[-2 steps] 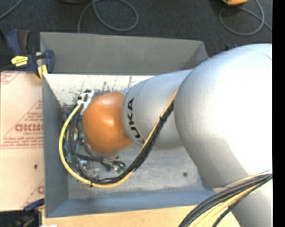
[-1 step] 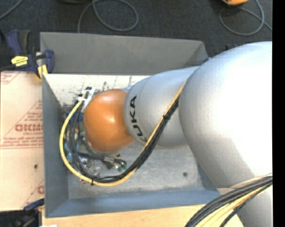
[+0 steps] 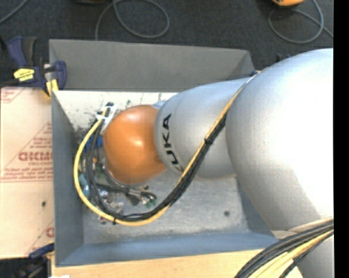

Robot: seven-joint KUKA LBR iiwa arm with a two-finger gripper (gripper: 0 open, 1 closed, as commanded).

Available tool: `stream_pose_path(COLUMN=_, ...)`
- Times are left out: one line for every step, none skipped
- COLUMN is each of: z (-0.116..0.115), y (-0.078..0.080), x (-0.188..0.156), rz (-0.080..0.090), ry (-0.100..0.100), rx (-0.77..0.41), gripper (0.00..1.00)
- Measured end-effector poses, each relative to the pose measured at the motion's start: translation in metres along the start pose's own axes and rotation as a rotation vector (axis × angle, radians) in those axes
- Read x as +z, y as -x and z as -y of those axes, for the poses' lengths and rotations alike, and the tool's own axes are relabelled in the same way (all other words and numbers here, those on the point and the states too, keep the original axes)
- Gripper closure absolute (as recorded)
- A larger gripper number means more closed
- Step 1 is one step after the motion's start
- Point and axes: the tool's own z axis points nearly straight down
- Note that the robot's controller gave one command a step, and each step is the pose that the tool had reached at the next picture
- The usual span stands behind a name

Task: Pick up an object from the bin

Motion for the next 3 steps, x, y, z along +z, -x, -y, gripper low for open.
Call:
stream_pose_path(z=0.0, y=0.001, x=-0.014, rz=0.001, ry=0.0, rx=0.001, gripper=1.0)
stream_pose_path(z=0.0, y=0.001, x=-0.026, rz=0.002, ry=0.0, rx=0.002, gripper=1.0)
stream_pose_path(z=0.0, y=0.0, x=-0.04, rz=-0.001, ry=0.0, rx=0.002, gripper=1.0)
